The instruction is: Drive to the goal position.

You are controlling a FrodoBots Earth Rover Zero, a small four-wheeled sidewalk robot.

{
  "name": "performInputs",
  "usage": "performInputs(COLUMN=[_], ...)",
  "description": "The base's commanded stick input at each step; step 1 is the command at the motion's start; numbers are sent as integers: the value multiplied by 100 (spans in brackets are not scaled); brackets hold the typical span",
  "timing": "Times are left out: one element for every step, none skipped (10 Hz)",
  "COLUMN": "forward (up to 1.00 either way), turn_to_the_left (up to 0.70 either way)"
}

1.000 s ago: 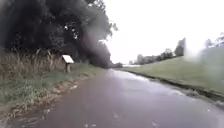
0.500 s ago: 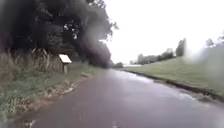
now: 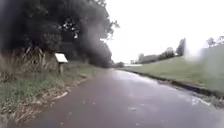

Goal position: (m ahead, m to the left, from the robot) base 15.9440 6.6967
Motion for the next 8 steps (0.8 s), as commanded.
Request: performInputs(forward=[70,70,70,70,70,70,70,70], turn_to_the_left=[-14,-14,-14,-10,-4,0,0,0])
